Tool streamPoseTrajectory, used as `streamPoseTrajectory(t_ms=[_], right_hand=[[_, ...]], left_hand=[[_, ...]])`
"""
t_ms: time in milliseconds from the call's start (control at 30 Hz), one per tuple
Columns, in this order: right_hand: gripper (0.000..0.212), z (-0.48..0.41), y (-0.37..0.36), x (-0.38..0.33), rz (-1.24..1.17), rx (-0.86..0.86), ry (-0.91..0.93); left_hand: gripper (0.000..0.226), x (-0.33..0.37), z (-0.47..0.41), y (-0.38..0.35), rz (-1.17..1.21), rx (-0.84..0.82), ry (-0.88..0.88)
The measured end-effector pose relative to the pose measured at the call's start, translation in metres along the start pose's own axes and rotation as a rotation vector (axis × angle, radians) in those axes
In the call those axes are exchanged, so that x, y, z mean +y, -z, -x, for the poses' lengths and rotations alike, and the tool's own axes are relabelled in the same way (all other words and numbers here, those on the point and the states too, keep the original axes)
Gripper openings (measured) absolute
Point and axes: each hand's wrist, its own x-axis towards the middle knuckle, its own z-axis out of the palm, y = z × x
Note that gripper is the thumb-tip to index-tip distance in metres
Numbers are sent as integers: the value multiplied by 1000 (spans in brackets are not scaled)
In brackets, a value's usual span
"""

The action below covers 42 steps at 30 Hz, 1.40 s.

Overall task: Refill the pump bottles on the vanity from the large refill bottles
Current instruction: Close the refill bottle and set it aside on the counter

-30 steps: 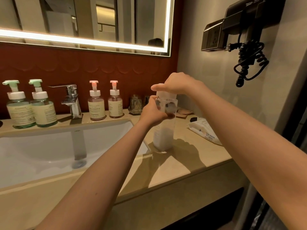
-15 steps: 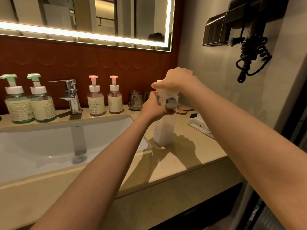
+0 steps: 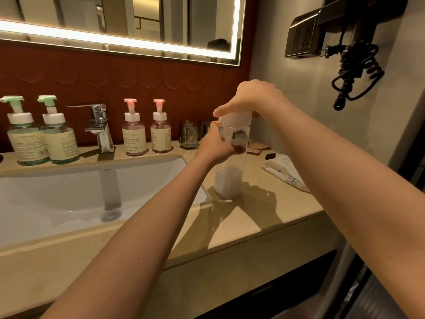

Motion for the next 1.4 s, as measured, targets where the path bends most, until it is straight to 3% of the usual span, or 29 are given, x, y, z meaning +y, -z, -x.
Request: streamPoseTrajectory(t_ms=[133, 267, 333, 500, 567, 733, 1000, 1100, 1167, 1233, 1400], right_hand=[[92, -2, -3, -4, -201, -126, -54], [61, -2, 4, -5, -407, -219, -8], [66, -2, 2, -4, -362, -153, -33], [93, 1, -15, -11, 126, 115, -147], [97, -3, -18, -14, 106, 83, -137], [53, -10, -10, -10, -338, -253, 69], [84, -13, -25, -3, -176, -14, -36], [69, -12, -24, -8, -242, -178, 153], [51, -8, -19, -7, -391, -249, 174], [50, -10, -16, 0, -514, -238, 141], [45, -13, -22, 0, -450, -136, 156]], left_hand=[[79, 0, 2, 2, -20, 14, 6], [76, 0, 1, 0, -18, 41, 4], [78, 1, 2, 0, -2, 42, 8], [85, 1, 3, 1, -18, 40, 15], [85, 0, 3, 2, -18, 49, 11], [79, -3, 3, 0, -24, 67, -7], [83, -2, 4, 2, -14, 41, 2], [82, -5, 4, 4, -16, 61, 25], [80, -6, 3, 6, 15, 68, 14], [78, -6, 3, 5, 31, 67, 8], [77, -6, 5, -2, -3, 132, 4]])
